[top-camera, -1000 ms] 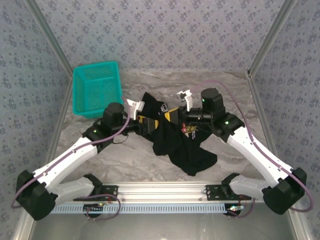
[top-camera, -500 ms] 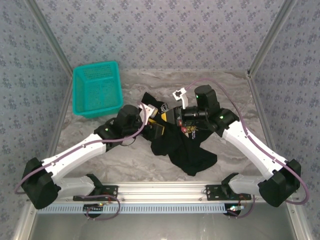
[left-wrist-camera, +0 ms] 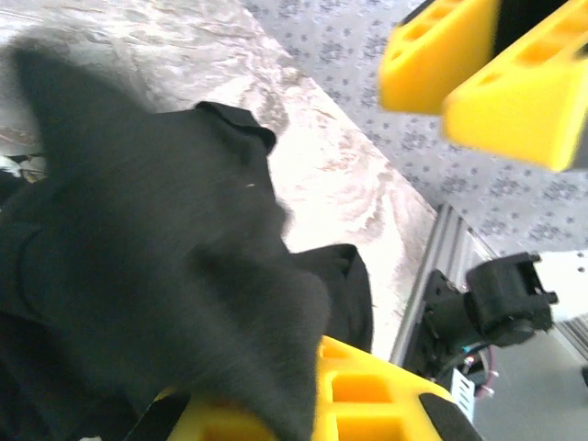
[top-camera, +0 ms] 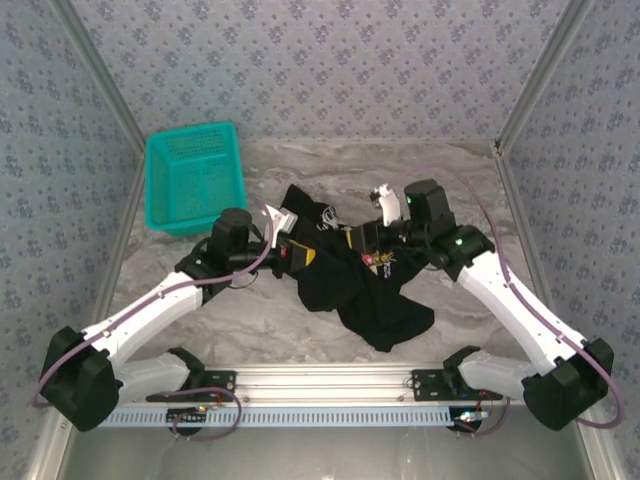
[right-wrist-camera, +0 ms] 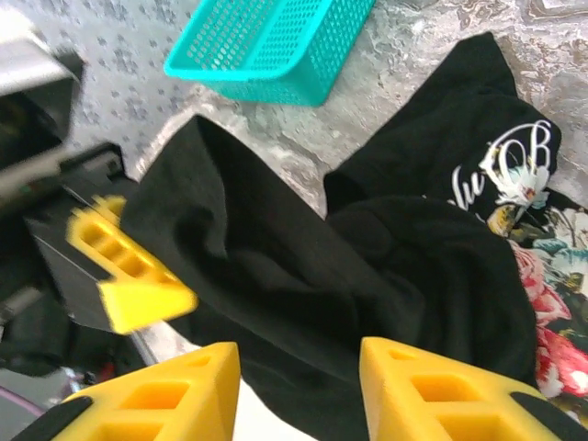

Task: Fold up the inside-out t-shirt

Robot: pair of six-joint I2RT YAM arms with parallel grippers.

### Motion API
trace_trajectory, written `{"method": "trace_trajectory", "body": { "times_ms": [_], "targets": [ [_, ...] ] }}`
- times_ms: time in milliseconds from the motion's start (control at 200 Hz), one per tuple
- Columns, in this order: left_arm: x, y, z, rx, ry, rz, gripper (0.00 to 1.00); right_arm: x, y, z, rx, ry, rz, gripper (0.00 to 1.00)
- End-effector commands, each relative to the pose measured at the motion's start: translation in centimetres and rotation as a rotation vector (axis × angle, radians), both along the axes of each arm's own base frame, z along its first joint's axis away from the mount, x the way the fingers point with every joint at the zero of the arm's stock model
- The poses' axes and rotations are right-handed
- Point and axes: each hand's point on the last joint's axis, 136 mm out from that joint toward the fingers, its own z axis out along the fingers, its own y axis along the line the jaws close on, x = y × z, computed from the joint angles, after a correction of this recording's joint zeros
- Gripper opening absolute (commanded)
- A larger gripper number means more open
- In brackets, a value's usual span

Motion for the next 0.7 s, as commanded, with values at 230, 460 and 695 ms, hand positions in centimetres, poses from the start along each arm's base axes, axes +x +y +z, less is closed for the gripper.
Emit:
{"method": "trace_trajectory", "body": {
  "times_ms": [230, 460, 695],
  "targets": [
    [-1.9, -0.3, 2.0, -0.073, -0.093, -0.122, 0.00, 1.8, 1.4, -6.3, -0.030, -0.015, 0.109, 0.49],
    [-1.9, -0.3, 2.0, -0.068, -0.091, -0.127, 0.00, 3.3, 2.7, -7.2, 0.000, 0.018, 0.173, 0.56],
    [-1.9, -0.2, 1.9, -0.060, -0.087, -0.128, 0.00, 4.2, 4.0, -7.7, 0.072, 0.052, 0.221, 0.53]
  ]
}}
